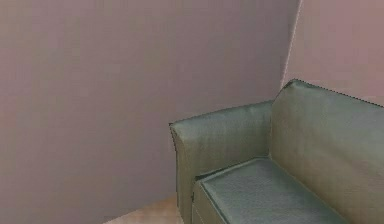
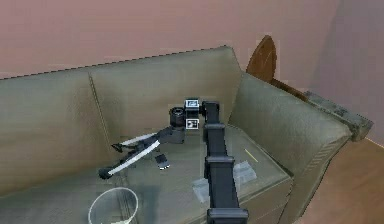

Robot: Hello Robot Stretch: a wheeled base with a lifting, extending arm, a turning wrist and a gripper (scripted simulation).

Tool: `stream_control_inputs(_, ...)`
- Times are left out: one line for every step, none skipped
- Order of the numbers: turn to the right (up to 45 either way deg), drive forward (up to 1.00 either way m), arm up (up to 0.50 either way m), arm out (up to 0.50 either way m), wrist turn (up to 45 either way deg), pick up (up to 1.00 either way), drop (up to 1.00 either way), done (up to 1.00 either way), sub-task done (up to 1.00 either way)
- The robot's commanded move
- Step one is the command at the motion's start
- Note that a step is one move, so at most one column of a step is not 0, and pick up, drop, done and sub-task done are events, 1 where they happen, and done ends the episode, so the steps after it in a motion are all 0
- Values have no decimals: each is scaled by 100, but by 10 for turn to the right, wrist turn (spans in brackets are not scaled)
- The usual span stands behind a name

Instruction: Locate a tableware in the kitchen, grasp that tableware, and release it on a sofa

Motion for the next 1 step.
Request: stream_control_inputs(0, 0, 0, 0, 0, 0, 0, 100, 0)
